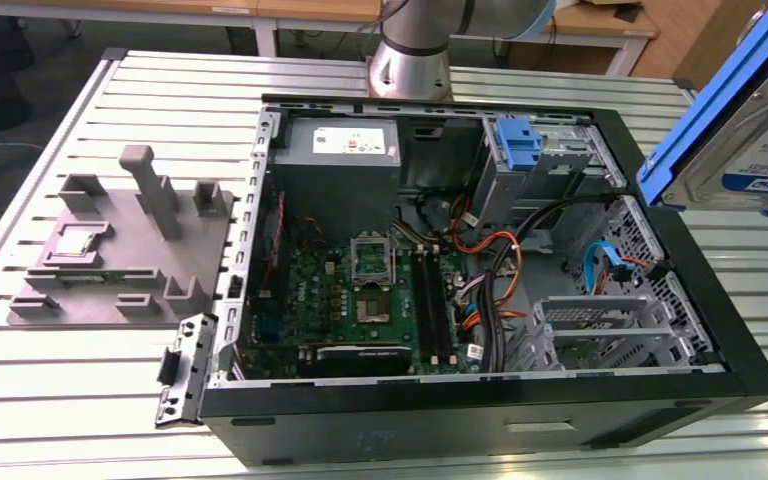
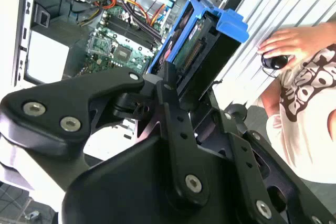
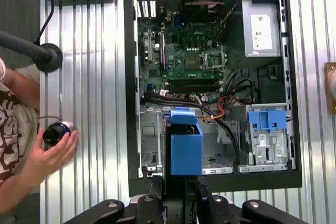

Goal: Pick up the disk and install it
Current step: 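Pick up the disk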

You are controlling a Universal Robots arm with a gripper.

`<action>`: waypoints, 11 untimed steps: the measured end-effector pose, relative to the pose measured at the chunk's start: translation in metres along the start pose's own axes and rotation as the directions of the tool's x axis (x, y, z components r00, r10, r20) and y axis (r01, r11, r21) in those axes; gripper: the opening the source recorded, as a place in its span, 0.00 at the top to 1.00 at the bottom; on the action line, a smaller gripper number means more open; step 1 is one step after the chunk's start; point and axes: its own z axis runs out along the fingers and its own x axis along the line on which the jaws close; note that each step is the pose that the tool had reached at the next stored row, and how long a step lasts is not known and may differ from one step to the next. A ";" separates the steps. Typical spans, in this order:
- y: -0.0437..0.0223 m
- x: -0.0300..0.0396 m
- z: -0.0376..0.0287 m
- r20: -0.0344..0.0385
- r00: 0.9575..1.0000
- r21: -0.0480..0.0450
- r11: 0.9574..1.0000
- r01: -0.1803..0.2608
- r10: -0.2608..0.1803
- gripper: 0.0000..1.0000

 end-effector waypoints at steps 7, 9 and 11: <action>-0.0002 0.0002 0.0030 0.000 1.000 0.000 1.000 0.000 0.000 0.65; -0.0001 0.0000 0.0018 0.000 1.000 0.000 1.000 0.000 0.000 0.65; -0.0001 0.0000 0.0018 0.000 1.000 0.000 1.000 0.000 0.000 0.65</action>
